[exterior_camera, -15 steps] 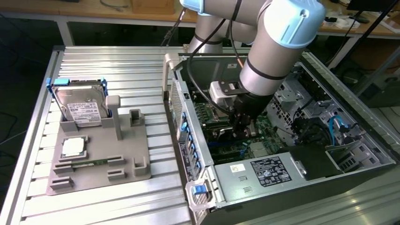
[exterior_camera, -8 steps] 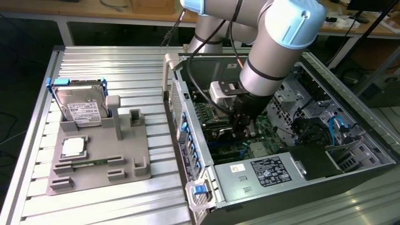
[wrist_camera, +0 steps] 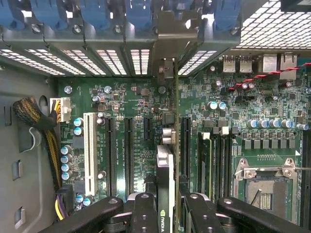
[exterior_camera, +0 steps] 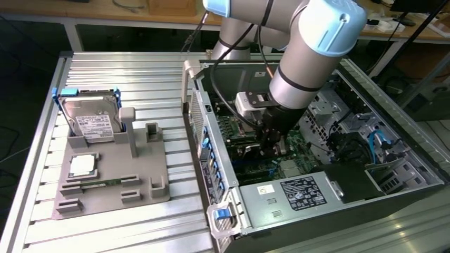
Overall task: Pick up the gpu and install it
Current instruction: 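Insert the gpu into the slot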
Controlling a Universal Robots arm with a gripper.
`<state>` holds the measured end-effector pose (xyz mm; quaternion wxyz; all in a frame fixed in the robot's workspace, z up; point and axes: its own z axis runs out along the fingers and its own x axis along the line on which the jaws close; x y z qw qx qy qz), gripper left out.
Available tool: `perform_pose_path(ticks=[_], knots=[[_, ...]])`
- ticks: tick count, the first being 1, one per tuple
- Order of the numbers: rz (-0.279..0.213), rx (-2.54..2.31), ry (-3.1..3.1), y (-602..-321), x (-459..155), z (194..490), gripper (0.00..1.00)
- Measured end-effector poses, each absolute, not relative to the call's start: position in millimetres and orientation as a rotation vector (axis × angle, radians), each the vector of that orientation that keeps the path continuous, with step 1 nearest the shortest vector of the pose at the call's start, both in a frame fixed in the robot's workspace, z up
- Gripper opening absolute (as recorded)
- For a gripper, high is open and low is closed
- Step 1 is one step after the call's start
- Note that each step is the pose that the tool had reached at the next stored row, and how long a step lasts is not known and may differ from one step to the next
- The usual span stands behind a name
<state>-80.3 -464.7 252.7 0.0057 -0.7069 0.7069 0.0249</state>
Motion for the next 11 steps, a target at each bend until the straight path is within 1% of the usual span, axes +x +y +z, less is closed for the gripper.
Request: perform_pose_path(ticks=[11], knots=[[0.078,-2.213,2.213,-464.7,-80.2,248.9,0.27]])
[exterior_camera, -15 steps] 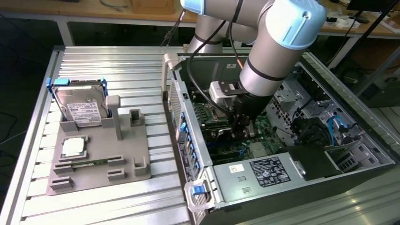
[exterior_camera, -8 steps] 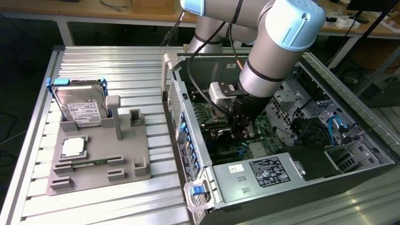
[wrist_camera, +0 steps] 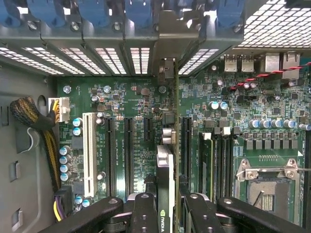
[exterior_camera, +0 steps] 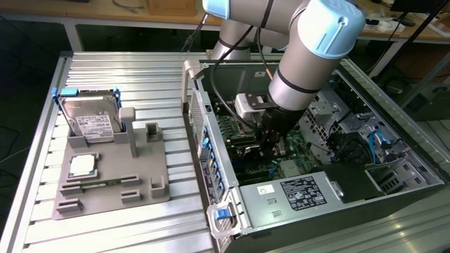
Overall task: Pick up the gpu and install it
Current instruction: 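Insert the gpu into the slot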
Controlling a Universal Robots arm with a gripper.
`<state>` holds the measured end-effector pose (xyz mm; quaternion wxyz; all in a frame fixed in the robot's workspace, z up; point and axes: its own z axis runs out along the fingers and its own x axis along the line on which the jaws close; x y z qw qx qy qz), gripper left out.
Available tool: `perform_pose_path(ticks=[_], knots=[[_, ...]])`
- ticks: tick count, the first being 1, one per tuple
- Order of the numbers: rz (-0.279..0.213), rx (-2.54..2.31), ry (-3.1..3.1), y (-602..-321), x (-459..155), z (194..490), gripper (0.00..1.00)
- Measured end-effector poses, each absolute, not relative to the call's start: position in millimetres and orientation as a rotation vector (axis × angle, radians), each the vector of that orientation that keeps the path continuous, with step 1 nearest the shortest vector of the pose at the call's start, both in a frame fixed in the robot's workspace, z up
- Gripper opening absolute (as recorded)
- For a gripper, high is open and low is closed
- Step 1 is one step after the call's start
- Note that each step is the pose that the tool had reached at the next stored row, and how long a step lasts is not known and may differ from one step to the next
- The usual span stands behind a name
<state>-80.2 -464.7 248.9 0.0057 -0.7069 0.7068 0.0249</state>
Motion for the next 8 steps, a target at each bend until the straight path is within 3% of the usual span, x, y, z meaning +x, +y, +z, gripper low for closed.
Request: perform_pose_path(ticks=[8], knots=[[0.078,-2.213,2.212,-464.7,-80.2,244.8,0.27]])
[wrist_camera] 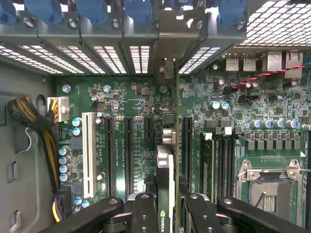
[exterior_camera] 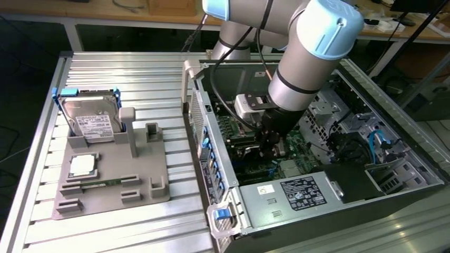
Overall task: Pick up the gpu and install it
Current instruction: 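Insert the gpu into the slot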
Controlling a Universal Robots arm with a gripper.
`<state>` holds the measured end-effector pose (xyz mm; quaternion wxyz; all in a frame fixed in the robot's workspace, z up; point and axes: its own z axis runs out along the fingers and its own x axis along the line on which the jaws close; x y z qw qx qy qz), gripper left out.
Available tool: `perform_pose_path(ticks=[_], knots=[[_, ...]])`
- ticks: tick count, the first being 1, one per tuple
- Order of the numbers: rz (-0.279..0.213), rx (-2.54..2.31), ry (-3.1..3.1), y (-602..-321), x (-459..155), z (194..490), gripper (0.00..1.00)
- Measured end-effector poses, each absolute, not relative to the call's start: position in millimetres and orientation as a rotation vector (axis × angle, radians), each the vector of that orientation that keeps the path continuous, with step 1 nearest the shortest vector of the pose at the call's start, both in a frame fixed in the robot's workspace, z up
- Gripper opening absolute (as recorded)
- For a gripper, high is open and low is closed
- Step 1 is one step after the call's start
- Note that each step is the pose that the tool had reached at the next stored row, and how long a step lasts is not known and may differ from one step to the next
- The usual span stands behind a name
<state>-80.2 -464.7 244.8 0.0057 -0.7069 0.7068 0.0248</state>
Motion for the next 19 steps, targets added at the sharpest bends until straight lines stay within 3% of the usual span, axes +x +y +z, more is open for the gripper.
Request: perform_pose_path(ticks=[19], knots=[[0.078,-2.213,2.213,-464.7,-81.7,240.0,0.27]])
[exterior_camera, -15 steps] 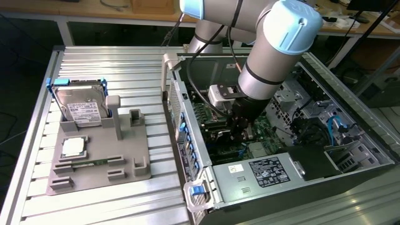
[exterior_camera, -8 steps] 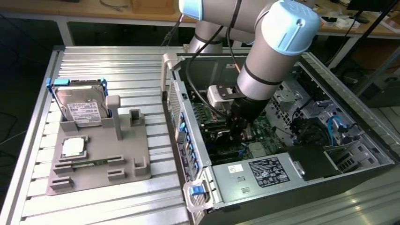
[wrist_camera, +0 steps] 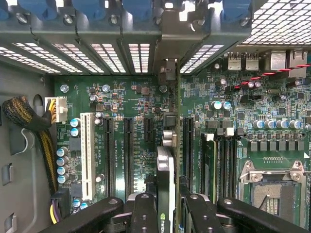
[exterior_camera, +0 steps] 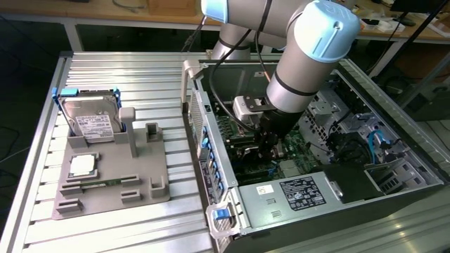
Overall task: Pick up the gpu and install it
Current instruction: 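Insert the gpu into the slot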
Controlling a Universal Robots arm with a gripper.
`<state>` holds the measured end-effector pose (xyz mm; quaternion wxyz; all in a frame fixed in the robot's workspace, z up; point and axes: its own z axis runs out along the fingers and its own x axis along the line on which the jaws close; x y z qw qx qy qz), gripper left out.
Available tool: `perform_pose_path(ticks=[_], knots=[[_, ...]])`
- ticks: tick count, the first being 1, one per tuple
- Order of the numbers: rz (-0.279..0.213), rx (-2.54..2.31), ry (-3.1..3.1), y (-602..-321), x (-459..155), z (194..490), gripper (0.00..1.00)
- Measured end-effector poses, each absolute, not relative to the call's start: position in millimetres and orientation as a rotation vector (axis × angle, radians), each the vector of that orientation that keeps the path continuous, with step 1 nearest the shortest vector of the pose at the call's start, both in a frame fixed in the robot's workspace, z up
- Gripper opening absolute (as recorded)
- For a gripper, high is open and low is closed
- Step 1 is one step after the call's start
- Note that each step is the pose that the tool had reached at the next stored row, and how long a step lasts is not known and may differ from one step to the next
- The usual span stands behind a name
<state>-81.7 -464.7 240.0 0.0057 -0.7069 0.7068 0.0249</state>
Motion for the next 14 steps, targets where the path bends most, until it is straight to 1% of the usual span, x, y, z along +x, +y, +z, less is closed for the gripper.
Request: perform_pose_path(ticks=[6,7,14], knots=[[0.078,-2.211,2.212,-464,-82,239,0.28],[0.077,-2.213,2.213,-465,-82,240,0.33],[0.076,-2.212,2.212,-465,-82,253,0.33]])
